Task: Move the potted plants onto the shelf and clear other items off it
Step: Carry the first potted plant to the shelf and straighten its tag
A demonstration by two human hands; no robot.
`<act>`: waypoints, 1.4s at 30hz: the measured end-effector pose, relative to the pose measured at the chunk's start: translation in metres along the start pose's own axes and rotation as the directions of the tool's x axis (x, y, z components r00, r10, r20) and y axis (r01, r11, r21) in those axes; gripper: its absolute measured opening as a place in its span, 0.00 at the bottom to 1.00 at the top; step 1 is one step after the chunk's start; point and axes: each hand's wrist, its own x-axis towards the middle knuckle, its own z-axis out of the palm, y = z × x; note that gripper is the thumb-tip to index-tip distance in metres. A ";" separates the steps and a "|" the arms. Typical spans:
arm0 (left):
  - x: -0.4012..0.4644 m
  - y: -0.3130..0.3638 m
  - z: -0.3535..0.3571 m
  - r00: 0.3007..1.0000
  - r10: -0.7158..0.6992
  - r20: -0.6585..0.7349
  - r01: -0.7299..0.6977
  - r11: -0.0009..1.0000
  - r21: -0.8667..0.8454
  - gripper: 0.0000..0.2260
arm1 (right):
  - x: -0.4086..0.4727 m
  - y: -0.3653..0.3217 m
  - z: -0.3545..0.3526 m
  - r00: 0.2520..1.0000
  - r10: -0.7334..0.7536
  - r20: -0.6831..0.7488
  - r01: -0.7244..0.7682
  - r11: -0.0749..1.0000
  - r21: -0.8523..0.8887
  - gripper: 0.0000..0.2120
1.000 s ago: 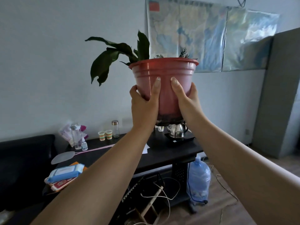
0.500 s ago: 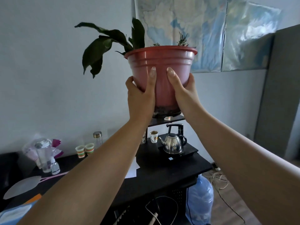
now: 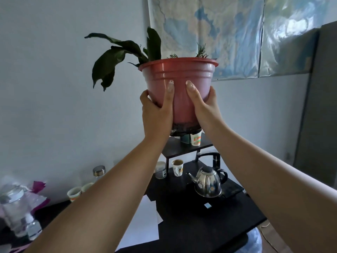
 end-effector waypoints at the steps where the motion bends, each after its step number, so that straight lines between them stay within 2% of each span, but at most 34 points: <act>1: 0.006 -0.006 0.002 1.000 -0.002 0.000 0.002 1.000 0.003 0.27 | 0.007 0.008 0.001 1.000 0.001 0.002 -0.001 1.000 -0.001 0.26; 11: 0.071 -0.087 0.039 0.998 -0.003 -0.061 0.006 0.999 0.052 0.27 | 0.090 0.094 -0.003 0.997 0.015 0.074 -0.017 1.000 0.024 0.26; 13: 0.089 -0.112 0.056 0.996 -0.004 -0.093 0.010 0.998 0.062 0.30 | 0.117 0.121 -0.008 0.993 0.022 0.113 -0.025 0.999 0.024 0.26; 19: 0.151 -0.175 0.108 0.991 -0.002 -0.133 0.015 0.995 0.101 0.30 | 0.201 0.185 -0.023 0.984 0.035 0.175 -0.045 0.998 0.053 0.31; 23: 0.187 -0.212 0.137 0.981 -0.036 -0.192 0.056 0.993 0.101 0.35 | 0.254 0.224 -0.026 0.973 0.055 0.225 -0.061 0.998 0.019 0.39; 25: 0.201 -0.232 0.148 0.974 -0.054 -0.221 0.079 0.991 0.107 0.35 | 0.273 0.248 -0.026 0.970 0.062 0.234 -0.068 0.997 0.019 0.39; 30: 0.219 -0.280 0.153 0.962 -0.071 -0.265 0.115 0.981 0.155 0.42 | 0.291 0.303 -0.023 0.958 0.090 0.274 -0.099 0.995 0.019 0.31; 32: 0.224 -0.298 0.150 0.958 -0.078 -0.276 0.128 0.978 0.167 0.42 | 0.294 0.322 -0.020 0.953 0.117 0.279 -0.131 0.991 0.030 0.34; 36: 0.231 -0.340 0.141 0.959 -0.089 -0.270 0.139 0.975 0.174 0.35 | 0.292 0.364 -0.011 0.945 0.146 0.293 -0.164 0.986 0.038 0.36; 42: 0.232 -0.414 0.126 0.962 -0.122 -0.244 0.168 0.969 0.178 0.43 | 0.288 0.431 -0.005 0.933 0.179 0.313 -0.177 0.984 -0.034 0.46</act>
